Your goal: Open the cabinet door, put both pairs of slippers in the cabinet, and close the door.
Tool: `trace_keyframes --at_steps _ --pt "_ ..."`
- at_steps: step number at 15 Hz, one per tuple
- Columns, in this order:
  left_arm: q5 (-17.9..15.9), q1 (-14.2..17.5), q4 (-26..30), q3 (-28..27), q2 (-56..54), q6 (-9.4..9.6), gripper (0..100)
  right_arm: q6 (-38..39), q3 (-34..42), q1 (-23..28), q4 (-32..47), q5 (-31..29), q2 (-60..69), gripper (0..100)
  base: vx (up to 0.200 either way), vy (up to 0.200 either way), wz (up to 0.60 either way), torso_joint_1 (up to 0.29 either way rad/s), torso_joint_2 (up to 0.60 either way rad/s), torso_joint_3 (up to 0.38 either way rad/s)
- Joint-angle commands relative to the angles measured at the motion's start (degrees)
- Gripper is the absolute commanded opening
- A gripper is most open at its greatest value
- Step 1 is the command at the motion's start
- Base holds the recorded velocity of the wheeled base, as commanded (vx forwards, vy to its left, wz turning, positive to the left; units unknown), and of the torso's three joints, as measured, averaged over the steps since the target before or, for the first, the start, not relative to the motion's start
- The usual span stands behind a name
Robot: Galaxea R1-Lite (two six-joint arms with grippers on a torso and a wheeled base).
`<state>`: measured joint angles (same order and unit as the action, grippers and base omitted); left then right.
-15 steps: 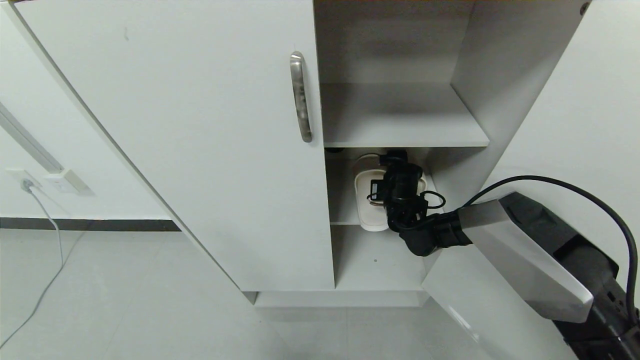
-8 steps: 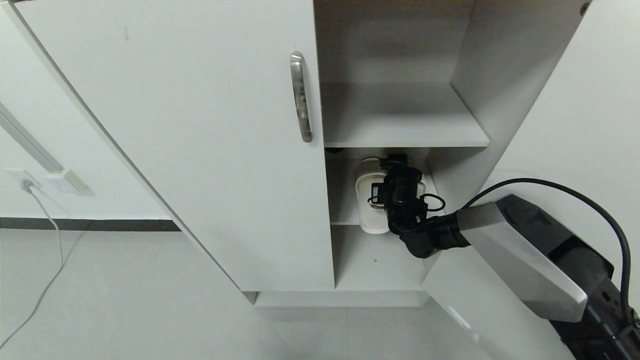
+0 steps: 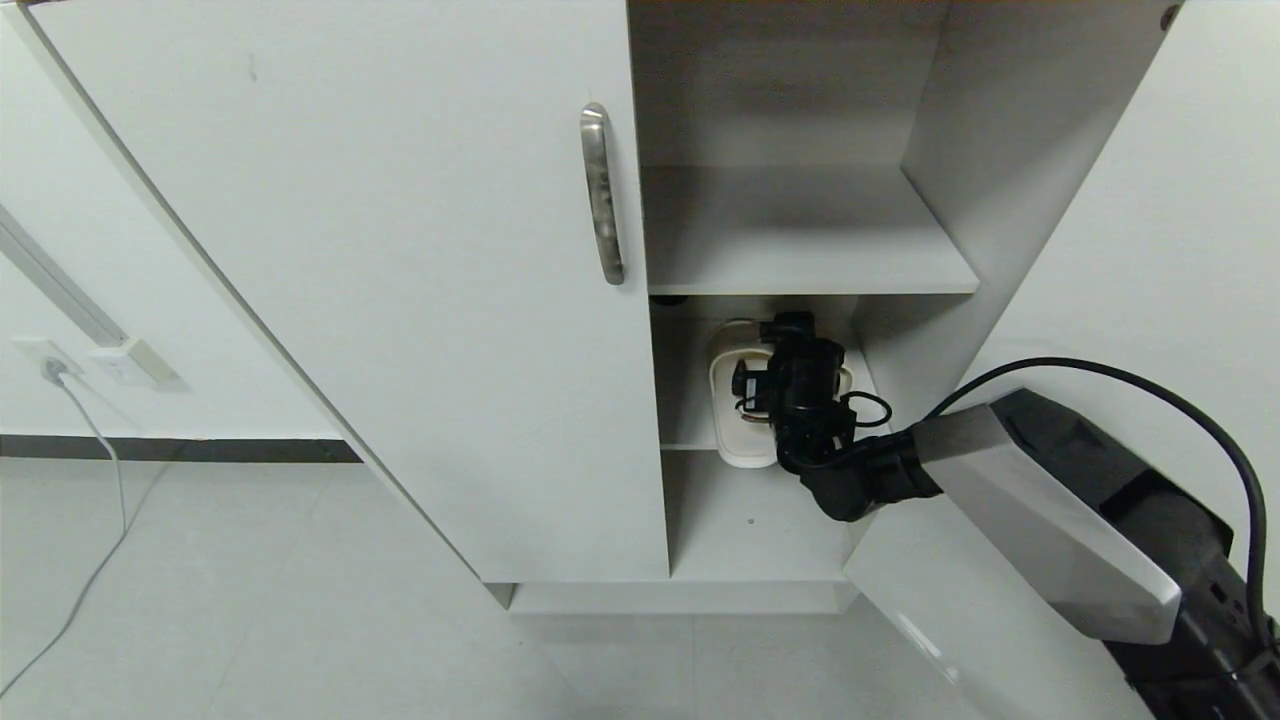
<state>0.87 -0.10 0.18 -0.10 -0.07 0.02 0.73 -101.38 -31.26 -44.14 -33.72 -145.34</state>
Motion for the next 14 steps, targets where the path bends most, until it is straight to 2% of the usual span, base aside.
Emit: trace_keyframes --at_steps 1,4,5,7,9,12,14 --pt "0.01 0.01 -0.01 0.01 0.07 -0.02 0 -0.03 5.49 -0.65 -2.79 -0.29 4.18 100 0.000 0.000 0.00 0.000 0.00 0.000" --pt "0.01 0.01 -0.01 0.01 0.07 -0.02 0 -0.03 14.80 -2.23 -6.31 -0.38 9.55 100 0.000 0.000 0.00 0.000 0.00 0.000" --pt "-0.25 0.01 -0.01 0.01 0.07 0.24 0 -0.12 21.66 -3.20 -8.94 -0.56 12.71 100 0.000 0.000 0.00 0.000 0.00 0.000" --pt "-0.34 0.01 -0.01 0.01 0.07 0.33 0 -0.12 27.90 -4.51 -11.49 -1.00 16.05 100 0.000 0.000 0.00 0.000 0.00 0.000" --pt "-0.34 0.01 -0.01 0.01 0.07 0.33 0 -0.12 38.10 -7.42 -15.54 -1.00 21.94 100 0.000 0.000 0.00 0.000 0.00 0.000" --pt "-0.34 0.01 -0.01 0.01 0.07 0.33 0 1.11 48.38 -11.28 -18.61 -1.00 27.30 100 0.000 0.000 0.00 0.000 0.00 0.000" --pt "-0.34 0.01 -0.01 0.01 0.07 0.33 0 1.64 50.75 -12.95 -19.14 -1.00 28.79 100 0.000 0.000 0.00 0.000 0.00 0.000"
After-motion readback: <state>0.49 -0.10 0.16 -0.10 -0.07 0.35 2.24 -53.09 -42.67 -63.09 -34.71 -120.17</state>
